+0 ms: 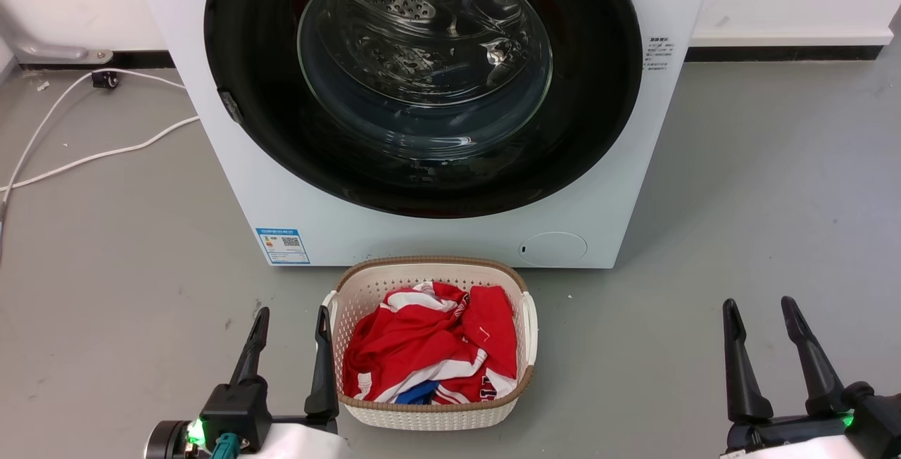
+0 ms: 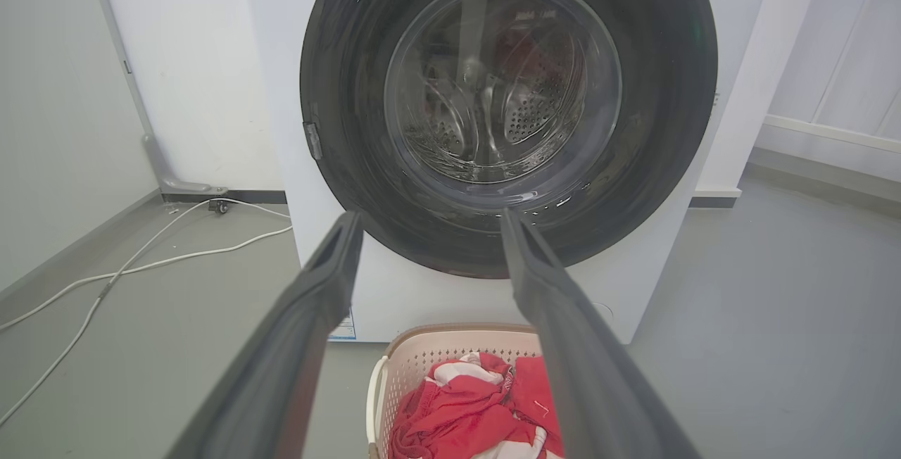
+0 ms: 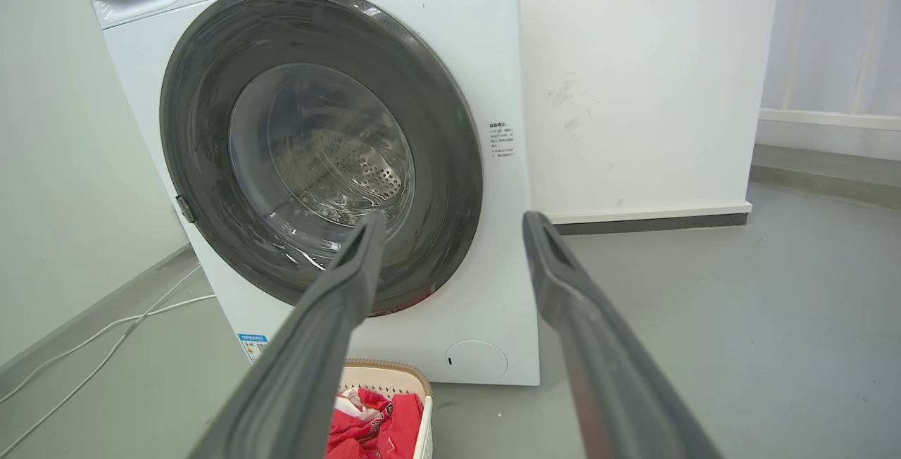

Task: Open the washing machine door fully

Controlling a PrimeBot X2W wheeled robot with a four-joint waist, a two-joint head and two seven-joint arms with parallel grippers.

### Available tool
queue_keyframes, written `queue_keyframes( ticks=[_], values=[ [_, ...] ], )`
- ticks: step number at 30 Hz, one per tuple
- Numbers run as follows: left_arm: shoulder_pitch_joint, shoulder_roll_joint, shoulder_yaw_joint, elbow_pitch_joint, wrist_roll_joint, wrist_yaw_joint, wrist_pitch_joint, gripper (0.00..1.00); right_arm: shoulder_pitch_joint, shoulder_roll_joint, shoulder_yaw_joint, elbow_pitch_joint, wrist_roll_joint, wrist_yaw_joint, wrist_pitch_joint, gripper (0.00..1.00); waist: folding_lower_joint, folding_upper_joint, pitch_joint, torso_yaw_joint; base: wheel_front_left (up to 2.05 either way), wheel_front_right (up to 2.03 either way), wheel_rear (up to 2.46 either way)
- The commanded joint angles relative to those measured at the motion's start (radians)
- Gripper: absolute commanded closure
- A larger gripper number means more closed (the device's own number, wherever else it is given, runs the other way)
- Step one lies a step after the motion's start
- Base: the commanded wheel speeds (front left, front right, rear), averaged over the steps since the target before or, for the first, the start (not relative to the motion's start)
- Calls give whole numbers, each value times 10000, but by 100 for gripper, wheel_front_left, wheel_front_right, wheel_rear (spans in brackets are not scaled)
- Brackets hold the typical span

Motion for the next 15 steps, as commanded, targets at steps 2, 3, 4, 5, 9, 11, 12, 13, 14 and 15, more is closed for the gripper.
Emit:
queue_keyframes(
  ticks=[2, 3, 4, 5, 9, 11, 12, 13, 14, 15],
  values=[
    [78, -19, 5, 27, 26, 6, -28, 0, 72, -2, 18, 50, -103, -1, -21, 0, 0, 0, 0, -8, 0, 0, 0],
    [76, -20, 4, 32, 29, 10, -28, 0, 69, -2, 27, 61, -99, -3, -21, 0, 0, 0, 1, -10, 0, 0, 0],
    [75, -20, 0, 38, 29, 13, -28, 0, 68, -2, 35, 72, -99, -3, -21, 0, 0, 0, 1, -10, 0, 0, 0],
    [71, -20, -4, 45, 32, 16, -28, 0, 67, -2, 36, 77, -107, -3, -21, 0, 0, 0, 1, -10, 0, 0, 0],
    [58, -20, -16, 63, 42, 33, -28, 0, 31, -2, 62, 102, -111, -3, -21, 0, 0, 0, -5, -6, 0, 0, 0],
    [57, -20, -18, 70, 46, 47, -28, 0, -48, -3, 37, 20, 32, -3, -21, 95, 0, 0, -6, -6, 0, 0, 0],
    [59, -20, -22, 70, 45, 53, -28, 0, -43, -2, 13, 52, 297, -3, -21, 100, 0, 0, -7, -9, 0, 0, 0],
    [62, -19, -19, 71, 48, 59, -28, 0, -64, -3, -5, 71, 679, -3, -21, 100, 0, 0, -8, -15, 0, 0, 0],
    [66, -19, -12, 77, 54, 64, -28, 0, -118, -2, 2, 47, 1046, -1, -21, 100, 0, 0, -8, -22, 0, 0, 0],
    [70, -19, -15, 82, 49, 64, -28, 0, -164, 0, 52, 17, 1442, -1, -21, 100, 0, 0, -8, -29, 0, 0, 0]
  ],
)
